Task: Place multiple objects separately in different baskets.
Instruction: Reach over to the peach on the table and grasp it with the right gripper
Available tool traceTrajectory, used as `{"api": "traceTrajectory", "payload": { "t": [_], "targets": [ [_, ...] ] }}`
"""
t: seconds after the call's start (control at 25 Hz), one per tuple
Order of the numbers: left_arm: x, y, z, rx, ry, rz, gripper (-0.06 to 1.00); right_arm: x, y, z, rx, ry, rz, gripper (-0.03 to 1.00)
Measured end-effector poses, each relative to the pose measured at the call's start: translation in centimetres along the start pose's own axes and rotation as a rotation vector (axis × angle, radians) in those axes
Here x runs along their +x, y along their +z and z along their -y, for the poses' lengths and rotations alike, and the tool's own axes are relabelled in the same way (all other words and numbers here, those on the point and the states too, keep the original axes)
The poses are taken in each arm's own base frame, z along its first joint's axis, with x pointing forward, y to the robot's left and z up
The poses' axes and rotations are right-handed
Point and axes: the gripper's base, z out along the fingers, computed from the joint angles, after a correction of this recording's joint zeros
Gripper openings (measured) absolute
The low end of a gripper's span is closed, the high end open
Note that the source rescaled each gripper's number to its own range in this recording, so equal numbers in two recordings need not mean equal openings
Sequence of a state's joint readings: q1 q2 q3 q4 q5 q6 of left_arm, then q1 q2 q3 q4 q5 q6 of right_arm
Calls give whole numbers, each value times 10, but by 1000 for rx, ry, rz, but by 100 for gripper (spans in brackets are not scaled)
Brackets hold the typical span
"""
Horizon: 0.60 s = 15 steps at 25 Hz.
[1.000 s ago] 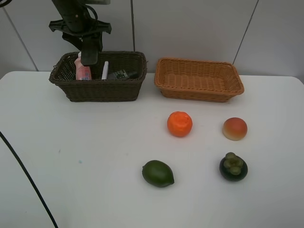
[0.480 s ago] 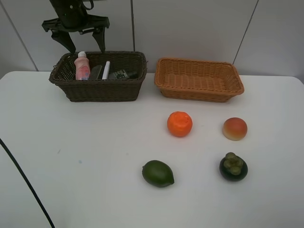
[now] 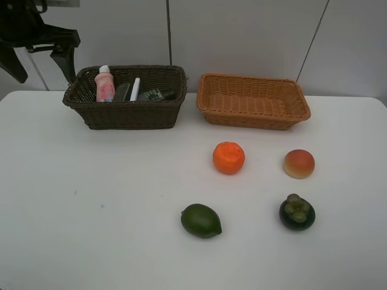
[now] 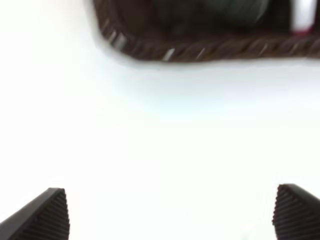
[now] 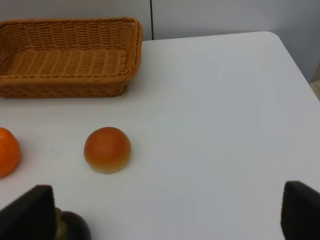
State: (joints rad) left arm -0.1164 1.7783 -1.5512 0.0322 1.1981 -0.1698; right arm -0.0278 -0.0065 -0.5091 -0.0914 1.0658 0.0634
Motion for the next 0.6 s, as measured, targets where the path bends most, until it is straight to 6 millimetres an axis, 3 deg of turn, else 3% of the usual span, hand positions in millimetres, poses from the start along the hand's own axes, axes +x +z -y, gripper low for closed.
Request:
{"api": "traceTrajectory", "payload": {
  "t": [0.36, 0.6],
  "targets": [
    [124, -26, -22, 25, -27, -27, 100, 0, 0, 0, 0, 0, 0, 98],
    [201, -39, -33, 49, 9, 70, 100, 0, 0, 0, 0, 0, 0, 98]
  ]
}}
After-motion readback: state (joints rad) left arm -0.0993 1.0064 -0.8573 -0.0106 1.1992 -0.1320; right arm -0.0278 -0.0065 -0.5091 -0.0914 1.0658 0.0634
